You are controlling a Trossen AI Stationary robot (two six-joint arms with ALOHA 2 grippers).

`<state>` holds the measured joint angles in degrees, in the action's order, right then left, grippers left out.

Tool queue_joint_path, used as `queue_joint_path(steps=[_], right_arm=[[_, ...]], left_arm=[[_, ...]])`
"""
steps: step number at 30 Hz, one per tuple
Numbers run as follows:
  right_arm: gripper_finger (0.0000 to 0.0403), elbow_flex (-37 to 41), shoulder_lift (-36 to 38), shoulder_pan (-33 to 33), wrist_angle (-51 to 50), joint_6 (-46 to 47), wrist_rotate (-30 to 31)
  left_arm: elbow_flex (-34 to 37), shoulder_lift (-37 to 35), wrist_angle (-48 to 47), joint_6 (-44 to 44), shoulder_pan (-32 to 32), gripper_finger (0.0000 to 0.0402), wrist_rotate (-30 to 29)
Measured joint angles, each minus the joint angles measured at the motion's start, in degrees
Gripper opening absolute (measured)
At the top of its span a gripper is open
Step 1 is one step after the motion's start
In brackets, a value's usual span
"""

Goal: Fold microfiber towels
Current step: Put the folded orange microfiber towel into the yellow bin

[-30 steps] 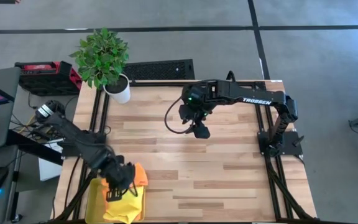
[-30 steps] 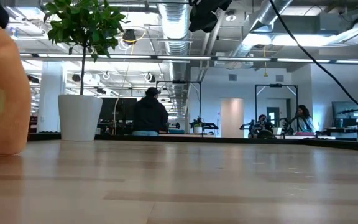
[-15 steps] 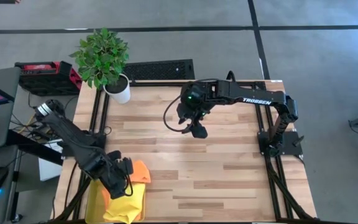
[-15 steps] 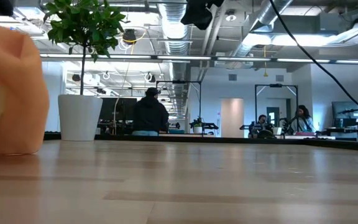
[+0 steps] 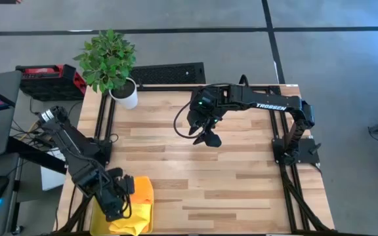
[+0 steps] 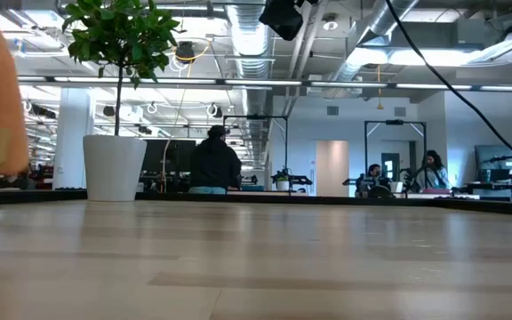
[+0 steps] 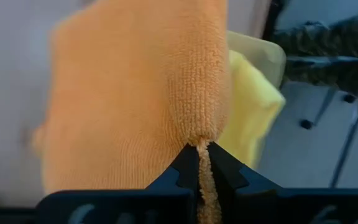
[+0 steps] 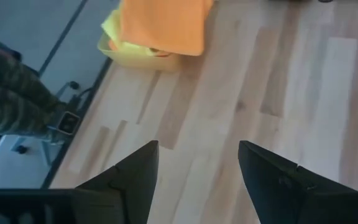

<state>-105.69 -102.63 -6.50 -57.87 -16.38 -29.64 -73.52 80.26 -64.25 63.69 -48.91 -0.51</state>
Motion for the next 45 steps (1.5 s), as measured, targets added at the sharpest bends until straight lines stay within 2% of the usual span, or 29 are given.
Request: queue_joint_path(steps=[6,13,17,26,32,37,41,45], right_arm=[[0.0244,0.0,0.0,0.0,-0.2,-0.2,-2.0],[0.0244,0.0,0.0,0.0,-0.2,-0.6,-2.0],[0.0244,0.0,0.0,0.0,-0.4,-0.6,-2.1],[0.0244,0.0,0.0,0.0,-0.4,-0.6,-6.1],[0.0244,0.0,0.0,0.0,-0.4,-0.6,-6.1],[0.0244,0.0,0.0,0.0,-0.4,-0.5,-6.1],[0.0244,0.0,0.0,0.0,-0.4,-0.2,-6.2],[0.0244,0.0,0.0,0.0,-0.4,0.8,-6.0]], left_arm=[[0.0,3.5,6.8,0.5,-3.7,0.0000,0.7],[0.2,11.1,10.2,1.8,-6.2,0.0000,2.4],[0.2,15.1,14.3,1.6,-7.3,0.0000,5.5],[0.2,17.2,16.0,3.8,-8.6,0.0003,6.6],[0.2,17.2,15.8,4.7,-8.3,0.0034,6.8],[0.2,17.3,15.6,7.9,-8.3,0.0082,7.2],[0.2,17.3,14.2,8.3,-8.0,0.0124,10.4],[0.2,17.1,12.1,9.0,-7.4,0.0136,13.1]])
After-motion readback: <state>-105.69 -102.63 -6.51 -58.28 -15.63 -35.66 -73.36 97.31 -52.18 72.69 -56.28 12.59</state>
